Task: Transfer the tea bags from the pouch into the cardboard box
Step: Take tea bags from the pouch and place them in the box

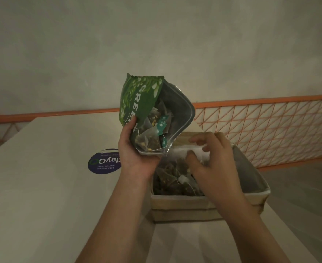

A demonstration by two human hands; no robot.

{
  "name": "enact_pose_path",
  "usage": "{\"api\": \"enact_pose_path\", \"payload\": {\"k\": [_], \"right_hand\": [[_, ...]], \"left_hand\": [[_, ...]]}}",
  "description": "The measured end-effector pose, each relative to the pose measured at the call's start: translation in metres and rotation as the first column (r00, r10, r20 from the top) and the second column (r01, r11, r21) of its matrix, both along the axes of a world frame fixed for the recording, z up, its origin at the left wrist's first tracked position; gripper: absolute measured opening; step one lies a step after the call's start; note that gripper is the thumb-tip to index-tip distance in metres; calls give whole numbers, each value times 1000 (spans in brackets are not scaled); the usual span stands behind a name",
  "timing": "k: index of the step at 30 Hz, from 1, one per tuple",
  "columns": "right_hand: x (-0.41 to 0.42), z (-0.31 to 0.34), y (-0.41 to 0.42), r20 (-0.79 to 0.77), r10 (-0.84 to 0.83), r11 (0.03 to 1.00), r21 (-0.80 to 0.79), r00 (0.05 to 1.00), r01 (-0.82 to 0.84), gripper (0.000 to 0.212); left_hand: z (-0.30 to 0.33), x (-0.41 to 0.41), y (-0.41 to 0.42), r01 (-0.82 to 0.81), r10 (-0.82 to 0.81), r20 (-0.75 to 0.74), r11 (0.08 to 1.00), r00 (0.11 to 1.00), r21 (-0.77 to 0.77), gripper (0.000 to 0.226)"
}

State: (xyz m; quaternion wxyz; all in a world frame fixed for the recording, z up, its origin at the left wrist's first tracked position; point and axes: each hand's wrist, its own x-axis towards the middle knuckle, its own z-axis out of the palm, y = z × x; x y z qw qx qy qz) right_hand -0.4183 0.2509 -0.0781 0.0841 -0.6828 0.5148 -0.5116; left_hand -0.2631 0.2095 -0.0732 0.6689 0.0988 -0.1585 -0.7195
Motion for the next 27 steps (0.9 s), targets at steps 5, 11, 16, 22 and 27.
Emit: {"api": "enact_pose_path", "payload": {"k": [5, 11, 16, 22, 27], "right_hand": [[25, 12, -2, -112, -9, 978, -206, 994, -14, 20], [54, 17, -8, -318, -163, 970, -224, 934, 93, 36], [44, 7, -3, 23, 12, 987, -163, 1000, -8, 26], [35, -4, 6, 289, 195, 927, 257, 937, -272, 25], [31, -3, 10, 260, 172, 957, 185, 950, -224, 11]], "left_hand": [[0, -3, 2, -37, 37, 76, 999, 996, -9, 61], [2, -5, 8, -25, 27, 93, 999, 995, -23, 48], [5, -1, 6, -55, 59, 95, 998, 994, -43, 55], [4, 5, -1, -30, 30, 5, 999, 1000, -29, 57], [3, 8, -3, -44, 43, -8, 998, 999, -46, 54]]}}
